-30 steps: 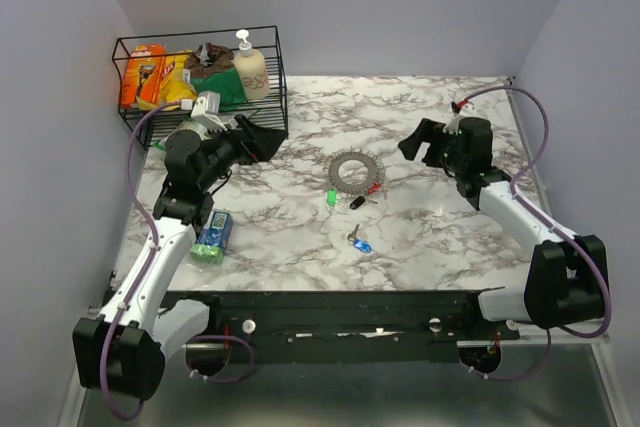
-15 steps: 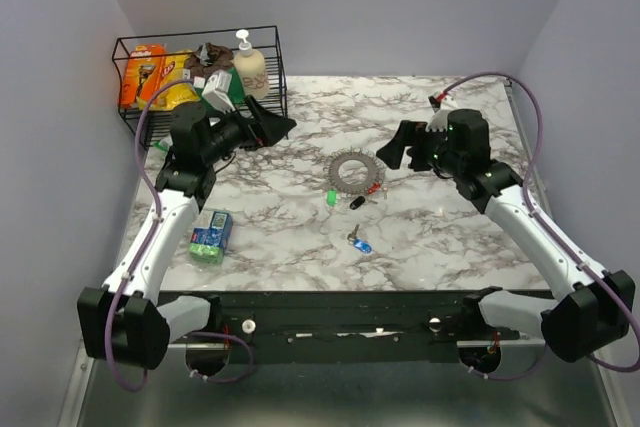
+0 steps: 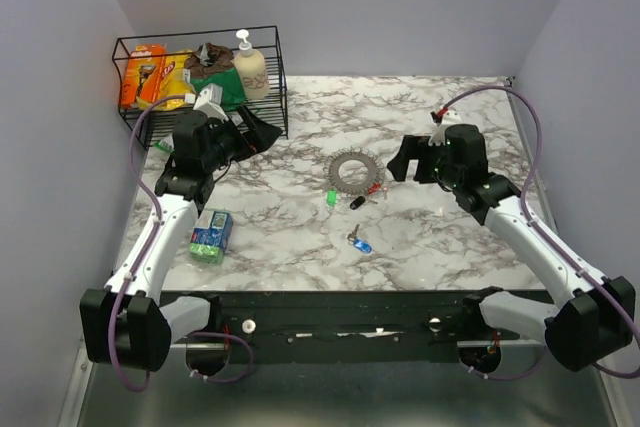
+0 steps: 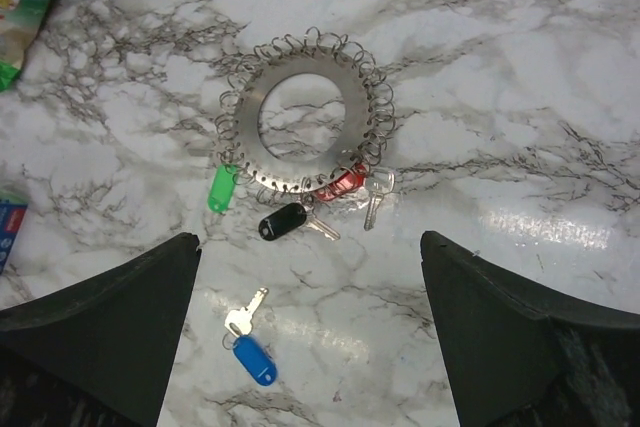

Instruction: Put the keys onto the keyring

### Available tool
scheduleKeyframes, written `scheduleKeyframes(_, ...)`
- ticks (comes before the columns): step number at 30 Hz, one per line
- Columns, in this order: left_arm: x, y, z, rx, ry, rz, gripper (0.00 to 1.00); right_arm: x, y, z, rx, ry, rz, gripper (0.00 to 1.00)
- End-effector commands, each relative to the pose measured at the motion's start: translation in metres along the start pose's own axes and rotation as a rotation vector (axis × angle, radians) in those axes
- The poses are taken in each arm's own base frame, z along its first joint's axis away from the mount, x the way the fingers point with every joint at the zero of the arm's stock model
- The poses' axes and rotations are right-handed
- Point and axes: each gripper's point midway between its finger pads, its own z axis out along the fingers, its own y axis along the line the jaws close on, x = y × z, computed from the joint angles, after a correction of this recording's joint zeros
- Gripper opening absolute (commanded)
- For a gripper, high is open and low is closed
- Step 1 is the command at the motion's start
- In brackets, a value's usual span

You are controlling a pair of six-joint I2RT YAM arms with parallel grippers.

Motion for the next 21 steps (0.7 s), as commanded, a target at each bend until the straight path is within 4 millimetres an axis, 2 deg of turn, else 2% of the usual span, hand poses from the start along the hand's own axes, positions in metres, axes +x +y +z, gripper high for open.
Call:
scheduleKeyframes(1, 0.014, 0.049, -0.004, -0.225, 0.02, -0.036, 0.99, 0.016, 0.001, 0.021, 0.015, 0.053, -0.023, 1.0)
scheduleKeyframes(3, 0.013, 0.058, -0.004, -0.248, -0.032, -0.061, 0.99, 0.02, 0.005, 0.029, 0.012, 0.064, -0.03, 0.99)
scheduleKeyframes(4, 0.033, 0.065, -0.003, -0.225, 0.005, -0.062, 0.99, 0.028, 0.007, 0.036, 0.013, 0.09, -0.04, 0.98)
scheduleKeyframes(6, 0.036, 0.057, 0.004, -0.141, -0.007, -0.08, 0.99, 0.034, 0.011, 0.044, 0.008, 0.114, -0.048, 0.96)
scheduleKeyframes(7, 0.044, 0.053, 0.006, -0.107, 0.027, -0.099, 0.99, 0.038, 0.016, 0.047, 0.003, 0.126, -0.053, 0.96)
scheduleKeyframes(9, 0.057, 0.056, 0.017, -0.099, 0.098, -0.118, 0.99, 0.051, 0.019, 0.057, -0.002, 0.168, -0.055, 0.93)
scheduleKeyframes(10, 0.054, 0.047, 0.021, -0.066, 0.123, -0.106, 0.99, 0.054, 0.024, 0.061, -0.012, 0.178, -0.059, 0.92)
scheduleKeyframes(11, 0.067, 0.051, 0.028, -0.088, 0.178, -0.108, 0.99, 0.06, 0.026, 0.067, -0.013, 0.198, -0.059, 0.91)
scheduleKeyframes(13, 0.063, 0.043, 0.035, -0.09, 0.188, -0.066, 0.99, 0.06, 0.032, 0.074, -0.024, 0.203, -0.057, 0.89)
scheduleKeyframes(14, 0.071, 0.041, 0.039, -0.124, 0.204, -0.047, 0.99, 0.061, 0.033, 0.076, -0.023, 0.206, -0.048, 0.86)
scheduleKeyframes(15, 0.072, 0.039, 0.041, -0.14, 0.204, -0.029, 0.99, 0.065, 0.031, 0.082, -0.013, 0.221, -0.044, 0.85)
scheduleKeyframes(16, 0.066, 0.028, 0.045, -0.134, 0.193, 0.011, 0.99, 0.065, 0.033, 0.084, -0.018, 0.219, -0.042, 0.84)
scheduleKeyframes(17, 0.068, 0.031, 0.048, -0.177, 0.196, 0.029, 0.99, 0.062, 0.035, 0.088, -0.02, 0.217, -0.037, 0.79)
scheduleKeyframes(18, 0.074, 0.021, 0.052, -0.166, 0.211, 0.05, 0.99, 0.067, 0.034, 0.093, -0.015, 0.23, -0.034, 0.77)
scheduleKeyframes(19, 0.069, 0.014, 0.055, -0.16, 0.203, 0.061, 0.99, 0.069, 0.034, 0.097, -0.016, 0.24, -0.035, 0.75)
scheduleKeyframes(21, 0.077, 0.008, 0.061, -0.153, 0.232, 0.072, 0.99, 0.067, 0.036, 0.103, -0.018, 0.245, -0.029, 0.69)
